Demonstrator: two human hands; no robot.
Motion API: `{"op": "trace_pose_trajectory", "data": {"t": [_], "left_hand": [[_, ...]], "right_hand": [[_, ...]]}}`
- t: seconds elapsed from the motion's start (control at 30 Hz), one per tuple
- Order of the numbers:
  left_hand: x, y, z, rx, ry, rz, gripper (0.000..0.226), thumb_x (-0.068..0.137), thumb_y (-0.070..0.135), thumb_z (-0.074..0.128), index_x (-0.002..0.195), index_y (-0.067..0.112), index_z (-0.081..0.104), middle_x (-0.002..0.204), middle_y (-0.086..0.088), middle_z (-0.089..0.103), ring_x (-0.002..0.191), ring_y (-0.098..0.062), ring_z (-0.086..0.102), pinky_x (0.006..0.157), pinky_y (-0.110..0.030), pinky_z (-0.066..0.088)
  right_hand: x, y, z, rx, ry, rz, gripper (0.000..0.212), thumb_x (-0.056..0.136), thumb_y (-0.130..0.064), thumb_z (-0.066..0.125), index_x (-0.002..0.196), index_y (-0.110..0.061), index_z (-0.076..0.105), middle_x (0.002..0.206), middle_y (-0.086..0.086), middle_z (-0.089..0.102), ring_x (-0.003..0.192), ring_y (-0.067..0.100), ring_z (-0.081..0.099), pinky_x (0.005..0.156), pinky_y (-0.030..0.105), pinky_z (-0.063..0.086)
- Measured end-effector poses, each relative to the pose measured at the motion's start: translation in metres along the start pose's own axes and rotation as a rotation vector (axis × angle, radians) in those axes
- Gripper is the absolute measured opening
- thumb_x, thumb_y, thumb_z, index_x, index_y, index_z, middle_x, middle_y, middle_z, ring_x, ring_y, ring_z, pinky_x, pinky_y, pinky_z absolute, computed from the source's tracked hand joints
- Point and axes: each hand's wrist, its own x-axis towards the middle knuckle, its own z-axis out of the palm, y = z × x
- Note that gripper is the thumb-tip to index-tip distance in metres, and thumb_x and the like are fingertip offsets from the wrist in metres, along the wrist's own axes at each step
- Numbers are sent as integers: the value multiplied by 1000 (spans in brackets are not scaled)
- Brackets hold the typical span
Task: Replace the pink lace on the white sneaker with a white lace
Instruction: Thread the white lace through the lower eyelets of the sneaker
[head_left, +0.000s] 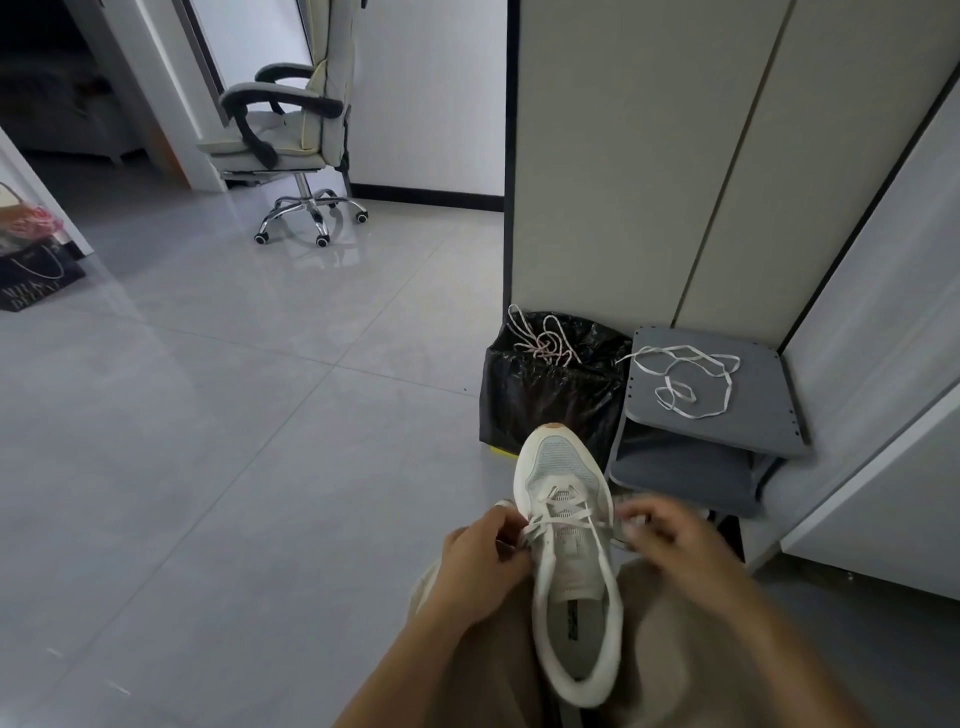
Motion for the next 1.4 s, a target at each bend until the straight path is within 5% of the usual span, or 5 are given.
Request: {"op": "trace_pose_trajectory", "data": {"t": [0.27,0.53,0.7,0.97,1.4], "left_hand": [[6,0,-1,-39,222,19,32,81,7,61,67,32,46,82,12,50,76,-4,50,68,-9,37],[3,-4,3,-64,289,42,23,84,7,59,86,30,57,77,15,56,75,-6,54,73,-16,43],[-1,3,5,-42,185,99,31,72,48,58,88,23,68,75,18,61,74,-5,58,78,-20,44],[-2,11,-4,-203,137,74,26,87,13,61,70,32,59,62,22,62,66,8,56,66,-8,40],[1,9,4,-183,163,77,23,88,18,61,71,35,58,76,9,66,71,0,57,67,-12,43]], "right_hand": [[15,-7,-9,-130,-159,-31,14,89,-10,59,78,-18,53,72,-1,63,54,0,56,58,17,43],[-6,67,-81,-189,123,330,12,86,0,60,78,-7,54,67,8,64,62,25,61,65,44,50],[2,34,-32,-81,-39,83,28,89,-8,58,112,-24,56,111,-10,57,90,7,59,70,14,43],[19,-7,3,-126,-231,-24,9,86,-20,65,78,-22,59,73,-7,58,65,3,51,66,18,42],[6,11,-23,-156,-86,26,12,86,-13,63,83,-18,52,79,2,61,67,15,57,59,20,43]]}}
